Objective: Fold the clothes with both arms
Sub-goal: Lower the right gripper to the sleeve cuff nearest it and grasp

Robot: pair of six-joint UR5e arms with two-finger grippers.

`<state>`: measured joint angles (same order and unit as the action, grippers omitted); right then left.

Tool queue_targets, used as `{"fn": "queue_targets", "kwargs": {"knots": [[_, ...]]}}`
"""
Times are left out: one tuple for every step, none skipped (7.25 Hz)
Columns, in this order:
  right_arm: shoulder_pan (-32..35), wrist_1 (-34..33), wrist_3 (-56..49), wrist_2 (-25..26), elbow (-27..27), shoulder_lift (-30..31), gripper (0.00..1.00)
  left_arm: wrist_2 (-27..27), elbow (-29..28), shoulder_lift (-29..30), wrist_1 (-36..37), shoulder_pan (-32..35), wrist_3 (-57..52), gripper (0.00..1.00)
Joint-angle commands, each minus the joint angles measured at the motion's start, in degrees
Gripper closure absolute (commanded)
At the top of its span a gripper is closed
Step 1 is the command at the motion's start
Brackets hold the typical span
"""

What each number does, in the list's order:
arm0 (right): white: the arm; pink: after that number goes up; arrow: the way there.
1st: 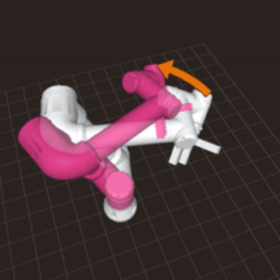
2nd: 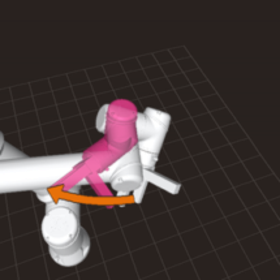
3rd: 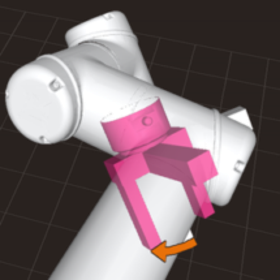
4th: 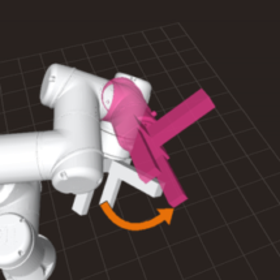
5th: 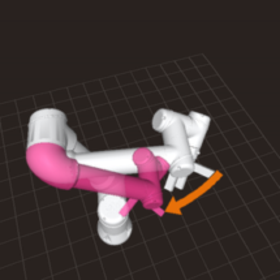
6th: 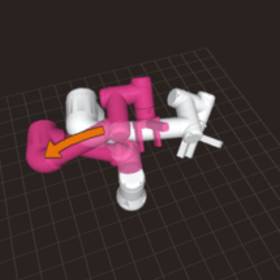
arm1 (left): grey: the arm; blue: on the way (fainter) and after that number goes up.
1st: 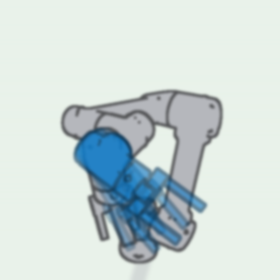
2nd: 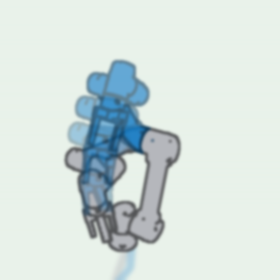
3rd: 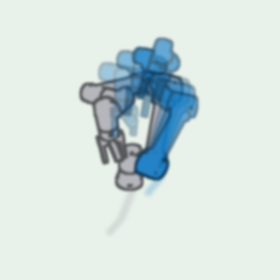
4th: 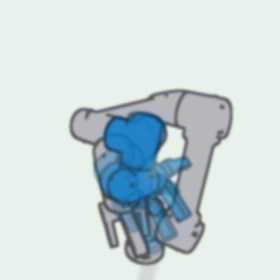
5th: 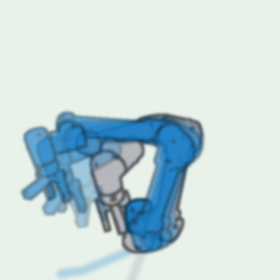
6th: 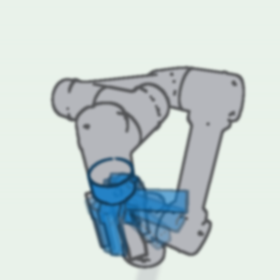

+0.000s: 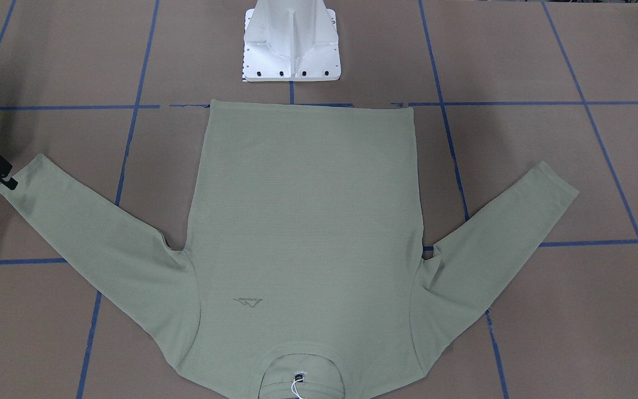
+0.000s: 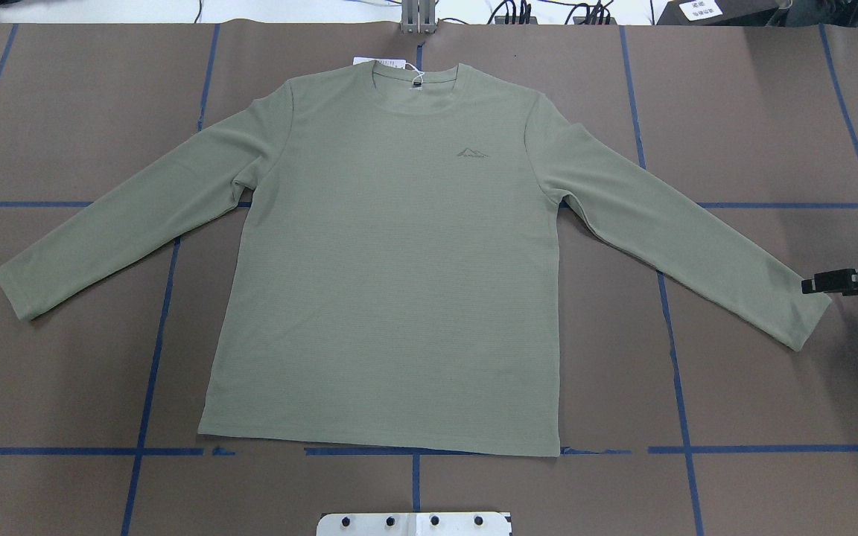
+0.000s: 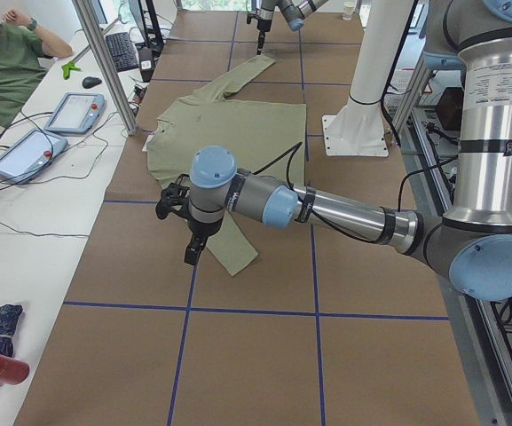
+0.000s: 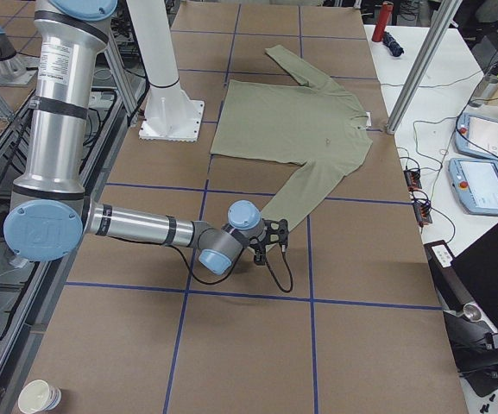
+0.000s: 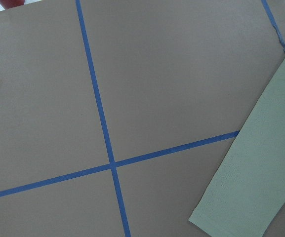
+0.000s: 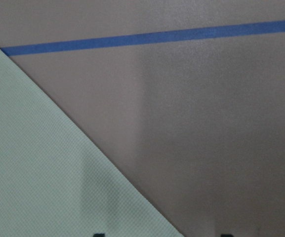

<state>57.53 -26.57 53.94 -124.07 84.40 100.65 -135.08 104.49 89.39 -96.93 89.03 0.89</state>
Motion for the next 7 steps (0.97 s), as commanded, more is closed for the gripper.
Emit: {"fn": "queue_targets", "kwargs": {"knots": [[-0.8, 0.0, 0.0, 0.2, 0.2, 0.6, 0.19, 0.0, 0.0, 0.0, 0.0, 0.0, -0.1, 0.00], [-1.0, 0.0, 0.0, 0.2, 0.2, 0.6, 0.22, 0.0, 0.0, 0.0, 0.0, 0.0, -0.2, 0.00], [-1.1, 0.0, 0.0, 0.2, 0.2, 0.6, 0.23, 0.0, -0.1, -0.1, 0.0, 0.0, -0.2, 0.00], [-1.4, 0.0, 0.0, 0.2, 0.2, 0.6, 0.24, 0.0, -0.1, -0.1, 0.1, 0.0, -0.2, 0.00], [-1.4, 0.0, 0.0, 0.2, 0.3, 0.5, 0.25, 0.0, 0.0, -0.1, 0.0, 0.0, -0.2, 0.00], [-1.4, 0.0, 0.0, 0.3, 0.3, 0.4, 0.26, 0.0, 0.0, -0.1, 0.0, 0.1, -0.1, 0.00], [-1.4, 0.0, 0.0, 0.3, 0.3, 0.4, 0.27, 0.0, 0.1, -0.1, 0.0, 0.0, -0.1, 0.00]]}}
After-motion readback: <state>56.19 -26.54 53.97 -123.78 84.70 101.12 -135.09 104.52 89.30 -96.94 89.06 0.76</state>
